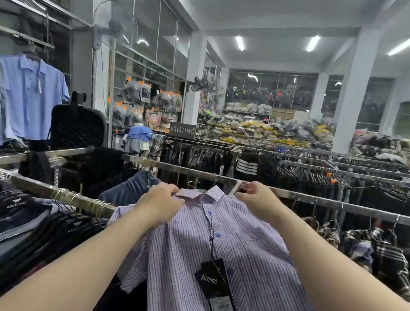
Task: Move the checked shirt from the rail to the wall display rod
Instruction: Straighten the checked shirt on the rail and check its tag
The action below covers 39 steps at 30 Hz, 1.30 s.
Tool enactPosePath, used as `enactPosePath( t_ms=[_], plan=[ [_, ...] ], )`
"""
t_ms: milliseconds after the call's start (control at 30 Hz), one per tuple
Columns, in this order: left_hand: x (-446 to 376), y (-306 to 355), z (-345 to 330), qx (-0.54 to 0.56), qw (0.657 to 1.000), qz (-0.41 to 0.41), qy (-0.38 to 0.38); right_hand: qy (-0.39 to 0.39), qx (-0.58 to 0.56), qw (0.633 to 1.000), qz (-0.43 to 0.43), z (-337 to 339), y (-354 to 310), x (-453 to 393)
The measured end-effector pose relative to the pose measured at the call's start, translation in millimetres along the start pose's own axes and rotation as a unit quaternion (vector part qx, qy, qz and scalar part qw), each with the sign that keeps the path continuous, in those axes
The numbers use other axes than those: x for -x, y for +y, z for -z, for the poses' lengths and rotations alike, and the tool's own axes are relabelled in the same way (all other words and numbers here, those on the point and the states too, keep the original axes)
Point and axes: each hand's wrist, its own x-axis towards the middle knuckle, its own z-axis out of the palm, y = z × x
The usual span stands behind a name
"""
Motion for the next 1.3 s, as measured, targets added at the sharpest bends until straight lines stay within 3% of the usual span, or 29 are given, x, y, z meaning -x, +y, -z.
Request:
enactPosePath(
  t_ms=[133,267,533,700,1033,1167,1300],
  plan=[
    [3,-10,-7,-0.005,0.999,0.021,-0.037,-0.01,0.016,1.0,-0.006,-12,-6,10],
    [10,-20,-25,-0.099,0.995,0.003,-0.018,-0.022,0.009,0.999,0.027,-29,-14,42],
    [9,-20,-27,-0.137,0.991,-0.012,-0.006,0.09,0.117,0.977,0.156,-44,-13,110],
    [8,-18,-28,-0.153,0.988,-0.019,-0.006,0.089,0.165,0.962,0.2,-48,-13,142],
    [9,-20,-27,-0.146,0.989,-0.037,-0.004,0.117,0.315,0.936,0.106,-63,-23,168],
    [8,-21,-28,-0.15,0.988,-0.039,-0.008,0.078,0.263,0.96,0.058,-69,-15,177],
    [9,-20,-28,-0.152,0.988,-0.035,-0.011,0.029,0.051,0.998,-0.004,-70,-10,177]
  ],
)
